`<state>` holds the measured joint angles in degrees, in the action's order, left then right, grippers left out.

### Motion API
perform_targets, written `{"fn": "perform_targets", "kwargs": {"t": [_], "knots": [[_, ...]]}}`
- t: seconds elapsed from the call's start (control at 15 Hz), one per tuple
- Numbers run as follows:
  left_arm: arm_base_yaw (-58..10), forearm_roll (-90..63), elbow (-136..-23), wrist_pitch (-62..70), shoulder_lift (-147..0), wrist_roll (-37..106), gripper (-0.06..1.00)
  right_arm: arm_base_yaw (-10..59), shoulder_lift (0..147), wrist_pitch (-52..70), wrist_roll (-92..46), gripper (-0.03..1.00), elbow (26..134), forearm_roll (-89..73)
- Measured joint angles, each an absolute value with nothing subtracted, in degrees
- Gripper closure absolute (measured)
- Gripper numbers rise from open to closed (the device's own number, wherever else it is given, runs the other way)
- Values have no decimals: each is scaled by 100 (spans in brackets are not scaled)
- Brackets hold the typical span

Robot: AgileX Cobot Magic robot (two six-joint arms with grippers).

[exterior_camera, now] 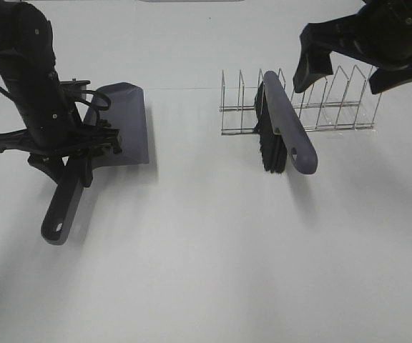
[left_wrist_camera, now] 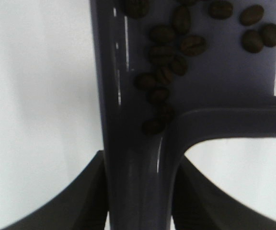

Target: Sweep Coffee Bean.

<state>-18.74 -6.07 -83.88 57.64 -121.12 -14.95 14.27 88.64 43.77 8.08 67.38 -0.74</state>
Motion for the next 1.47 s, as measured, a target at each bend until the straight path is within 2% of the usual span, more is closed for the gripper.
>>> {"fn": "perform_targets", "kwargs": {"t": [0.33,0.8,0.87,1.0,1.07,1.2,1.47], "knots": [[-1874,-613,-8388,5649,-12490,-1495,61,1427,7695,4102,819,0,5632,-80],[-1874,-613,-8388,5403,-12565,-1473,59,1427,7563,4108,819,0,5500,-86],[-1874,-619,-8388,5380,-12571,-1473,50,1427,7563,4108,819,0,5500,-86],[-1874,-619,-8388,5369,-12571,-1473,23,1427,7563,4108,819,0,5500,-86],[-1874,-613,-8388,5397,-12571,-1473,15,1427,7563,4108,819,0,5500,-109],[-1874,-539,-8388,5586,-12554,-1387,11,1427,7563,4108,819,0,5500,-160],[-1874,-476,-8422,5959,-12296,-1272,11,1427,7563,4200,819,0,5500,-212]]}}
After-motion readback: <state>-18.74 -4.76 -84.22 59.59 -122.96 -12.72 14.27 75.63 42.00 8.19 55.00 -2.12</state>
